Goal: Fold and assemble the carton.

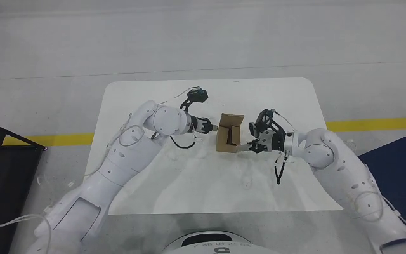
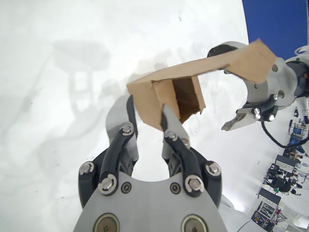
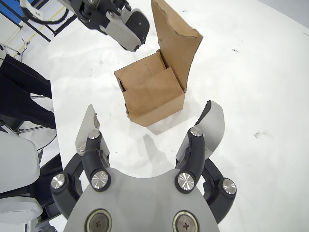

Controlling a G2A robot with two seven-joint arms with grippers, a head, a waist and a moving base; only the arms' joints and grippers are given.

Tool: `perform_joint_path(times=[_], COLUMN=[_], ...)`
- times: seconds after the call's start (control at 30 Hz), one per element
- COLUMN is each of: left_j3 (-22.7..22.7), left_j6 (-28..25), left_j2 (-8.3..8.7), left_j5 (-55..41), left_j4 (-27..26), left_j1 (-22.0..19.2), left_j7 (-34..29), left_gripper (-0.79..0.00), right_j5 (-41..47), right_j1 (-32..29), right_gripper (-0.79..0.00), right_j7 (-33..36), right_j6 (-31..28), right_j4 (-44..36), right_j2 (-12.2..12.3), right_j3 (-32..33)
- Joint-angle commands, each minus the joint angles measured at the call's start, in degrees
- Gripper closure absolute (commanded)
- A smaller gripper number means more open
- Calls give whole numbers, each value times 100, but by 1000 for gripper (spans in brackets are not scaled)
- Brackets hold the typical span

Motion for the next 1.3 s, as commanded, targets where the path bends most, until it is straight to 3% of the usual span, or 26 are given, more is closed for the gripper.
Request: perform_joint_path(times=[0.0,0.23,0.43,0.53,0.73,1.07,1.27], left_j3=[-208,-974,-1457,-1461,-1281,-1119,-796], left_j6=[26,-28,119,132,70,-172,-545], left_j2=[68,351,472,450,384,327,259], left_j5=[1,158,479,514,411,337,243], left_j4=[-130,-720,-935,-823,-461,-35,114], left_j1=[143,860,1205,1130,904,591,376], left_j7=[-41,-362,184,601,813,818,539], left_gripper=[-785,-785,-785,-785,-785,-785,-785], right_j5=[-102,-861,-1674,-2121,-2823,-3276,-3565], right_j1=[39,281,400,442,569,1075,1338], right_gripper=[-760,-782,-785,-785,-785,-785,-785], right_j7=[-63,-683,-788,-818,-1310,-1886,-1940], right_j6=[-35,90,-285,-14,185,-554,-351], right_j4=[13,122,100,146,298,488,776], right_j2=[-17,-104,-140,-181,-283,-496,-625], right_j3=[-57,-185,-412,-551,-839,-1447,-1677])
